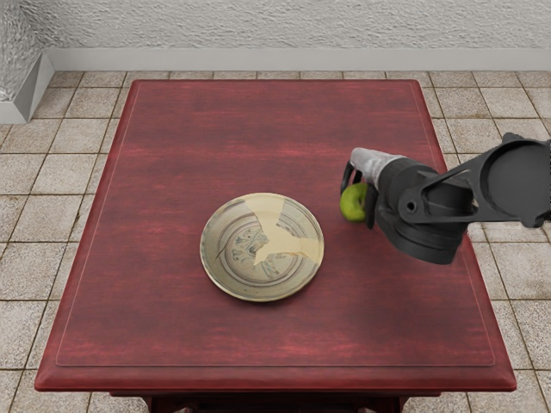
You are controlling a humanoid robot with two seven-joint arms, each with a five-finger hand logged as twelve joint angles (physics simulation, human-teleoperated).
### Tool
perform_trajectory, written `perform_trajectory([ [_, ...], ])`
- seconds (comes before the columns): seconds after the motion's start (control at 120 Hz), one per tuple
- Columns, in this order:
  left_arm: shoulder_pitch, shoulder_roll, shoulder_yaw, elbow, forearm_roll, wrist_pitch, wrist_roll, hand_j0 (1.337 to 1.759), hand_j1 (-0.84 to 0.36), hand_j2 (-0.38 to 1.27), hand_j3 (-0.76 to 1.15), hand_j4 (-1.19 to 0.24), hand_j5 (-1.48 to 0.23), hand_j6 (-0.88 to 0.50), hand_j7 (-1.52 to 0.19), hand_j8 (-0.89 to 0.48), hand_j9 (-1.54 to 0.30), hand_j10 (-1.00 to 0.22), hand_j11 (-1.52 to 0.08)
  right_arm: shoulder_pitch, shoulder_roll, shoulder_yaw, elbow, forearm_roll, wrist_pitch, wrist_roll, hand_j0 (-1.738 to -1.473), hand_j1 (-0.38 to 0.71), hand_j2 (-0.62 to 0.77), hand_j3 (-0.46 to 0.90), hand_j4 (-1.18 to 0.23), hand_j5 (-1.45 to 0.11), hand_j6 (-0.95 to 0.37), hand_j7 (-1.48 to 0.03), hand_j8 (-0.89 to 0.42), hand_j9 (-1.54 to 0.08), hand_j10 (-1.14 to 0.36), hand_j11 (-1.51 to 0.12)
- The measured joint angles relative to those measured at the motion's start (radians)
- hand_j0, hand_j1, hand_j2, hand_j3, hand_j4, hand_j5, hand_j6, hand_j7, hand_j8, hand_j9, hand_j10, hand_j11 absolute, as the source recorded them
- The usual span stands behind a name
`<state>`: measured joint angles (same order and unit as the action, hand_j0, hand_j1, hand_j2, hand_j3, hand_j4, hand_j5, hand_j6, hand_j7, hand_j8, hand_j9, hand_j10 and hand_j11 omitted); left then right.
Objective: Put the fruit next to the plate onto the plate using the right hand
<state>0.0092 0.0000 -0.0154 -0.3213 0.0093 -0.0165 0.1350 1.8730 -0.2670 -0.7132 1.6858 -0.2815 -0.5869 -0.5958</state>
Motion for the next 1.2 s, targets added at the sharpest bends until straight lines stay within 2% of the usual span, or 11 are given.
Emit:
perform_trajectory([
  [0.183,0.0,0.0,0.0,0.0,0.0,0.0,0.0,1.658,0.35,0.0,0.0,0.0,0.0,0.0,0.0,0.0,0.0,0.0,0.0,0.035,0.039,0.046,-0.027,0.002,0.037,-0.007,-1.657,0.24,0.36,0.0,-0.63,-0.81,-0.43,-0.8,-0.49,-0.81,-0.6,-0.81],
  [0.533,0.0,0.0,0.0,0.0,0.0,0.0,0.0,1.658,0.35,0.0,0.0,0.0,0.0,0.0,0.0,0.0,0.0,0.0,0.0,0.065,0.11,0.147,-0.026,0.002,0.103,-0.014,-1.658,0.28,0.43,0.0,-0.62,-0.81,-0.42,-0.8,-0.48,-0.8,-0.6,-0.8],
  [0.625,0.0,0.0,0.0,0.0,0.0,0.0,0.0,1.658,0.35,0.0,0.0,0.0,0.0,0.0,0.0,0.0,0.0,0.0,0.0,0.062,0.129,0.177,-0.026,0.0,0.111,-0.014,-1.658,0.26,0.37,0.0,-0.62,-0.81,-0.43,-0.79,-0.48,-0.8,-0.6,-0.8],
  [0.875,0.0,0.0,0.0,0.0,0.0,0.0,0.0,1.658,0.35,0.0,0.0,0.0,0.0,0.0,0.0,0.0,0.0,0.0,0.0,0.055,0.159,0.231,-0.03,-0.003,0.115,-0.015,-1.657,0.23,0.33,0.0,-0.64,-0.81,-0.45,-0.79,-0.51,-0.79,-0.61,-0.8],
  [1.2,0.0,0.0,0.0,0.0,0.0,0.0,0.0,1.658,0.35,0.0,0.0,0.0,0.0,0.0,0.0,0.0,0.0,0.0,0.0,-0.009,0.161,0.232,-0.052,-0.013,0.116,-0.015,-1.657,0.22,0.3,0.0,-0.65,-0.78,-0.46,-0.77,-0.52,-0.77,-0.59,-0.77],
])
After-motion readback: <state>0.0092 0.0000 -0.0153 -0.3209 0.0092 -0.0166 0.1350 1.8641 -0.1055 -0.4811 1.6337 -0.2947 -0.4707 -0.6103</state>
